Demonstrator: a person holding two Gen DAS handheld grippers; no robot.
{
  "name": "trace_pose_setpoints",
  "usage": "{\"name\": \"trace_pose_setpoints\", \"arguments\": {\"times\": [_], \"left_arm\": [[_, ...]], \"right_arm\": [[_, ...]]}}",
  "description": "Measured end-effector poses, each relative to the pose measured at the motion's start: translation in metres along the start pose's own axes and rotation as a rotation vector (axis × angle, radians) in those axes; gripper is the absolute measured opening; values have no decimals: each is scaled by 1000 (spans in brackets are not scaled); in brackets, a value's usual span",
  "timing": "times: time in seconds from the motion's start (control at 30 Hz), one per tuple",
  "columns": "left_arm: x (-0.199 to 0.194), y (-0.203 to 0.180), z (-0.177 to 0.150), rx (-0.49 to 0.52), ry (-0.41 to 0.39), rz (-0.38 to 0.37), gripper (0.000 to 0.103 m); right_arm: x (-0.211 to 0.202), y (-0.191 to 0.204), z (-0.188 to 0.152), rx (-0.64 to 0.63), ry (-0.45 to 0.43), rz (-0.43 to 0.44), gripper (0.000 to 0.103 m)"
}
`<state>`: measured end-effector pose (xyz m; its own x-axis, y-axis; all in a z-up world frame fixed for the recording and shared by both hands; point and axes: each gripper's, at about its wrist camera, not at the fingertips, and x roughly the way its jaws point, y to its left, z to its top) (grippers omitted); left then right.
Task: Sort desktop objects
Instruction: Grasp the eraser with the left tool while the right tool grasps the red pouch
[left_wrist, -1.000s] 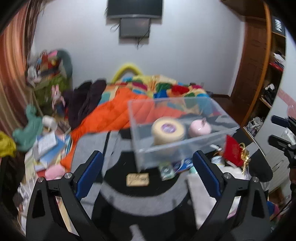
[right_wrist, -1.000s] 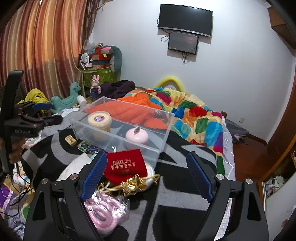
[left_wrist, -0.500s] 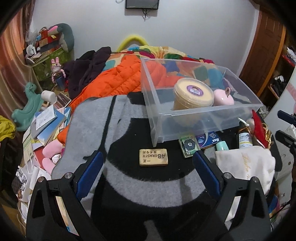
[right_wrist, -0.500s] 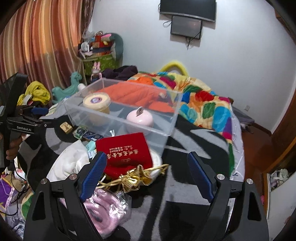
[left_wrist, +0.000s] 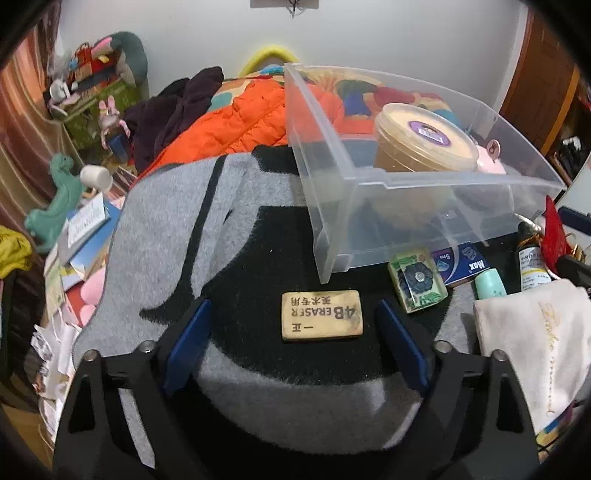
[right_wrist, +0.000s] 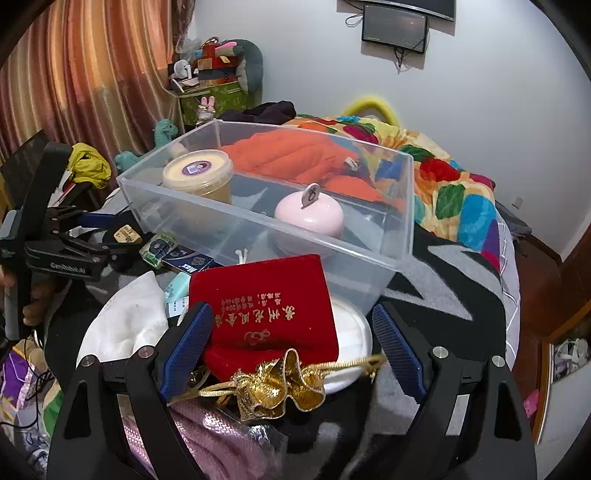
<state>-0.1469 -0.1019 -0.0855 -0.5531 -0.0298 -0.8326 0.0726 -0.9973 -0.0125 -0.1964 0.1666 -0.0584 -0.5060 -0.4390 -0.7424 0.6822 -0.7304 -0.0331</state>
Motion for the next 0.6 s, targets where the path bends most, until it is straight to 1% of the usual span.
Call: {"name": "trace_pose_setpoints", "arguments": {"times": [0.03,0.07,0.1,0.17,0.2,0.23,0.3,0.33,0.4,0.47,0.5,0.6], "left_arm": [[-1,-3,-1,11,-6,8,82],[-1,-4,-2,16,-9,14,81],[-2,-4,-2,17,-12,14,78],[-3,-6,-4,19,-21,15,73],[-4,-6,-4,19,-25,16,68],[-5,-7,-5,19,-30,16,66],[-7,-7,-6,21,-38,16,56],[-9,-8,-8,24,-42,16,54],[-10,-10,-9,28,-50,19,47],[-11,-10,-10,32,-54,23,44],[-13,-10,-10,29,-57,26,43],[-16,-10,-12,22,-68,25,42]], "right_arm": [[0,2,0,-7,-3,0,84],[-1,3,0,-14,-4,4,79],[-2,5,0,-22,-5,17,70],[-6,12,-1,-45,-6,27,59],[-7,15,-1,-59,-11,8,58],[-8,20,-2,-82,-20,-10,56],[-11,25,-3,-115,-30,-36,49],[-13,27,-4,-128,-35,-53,47],[-16,33,-7,-161,-38,-77,34],[-19,35,-10,-181,-40,-91,30],[-20,36,-11,-187,-42,-99,26],[-28,36,-13,-191,-59,-111,22]]}}
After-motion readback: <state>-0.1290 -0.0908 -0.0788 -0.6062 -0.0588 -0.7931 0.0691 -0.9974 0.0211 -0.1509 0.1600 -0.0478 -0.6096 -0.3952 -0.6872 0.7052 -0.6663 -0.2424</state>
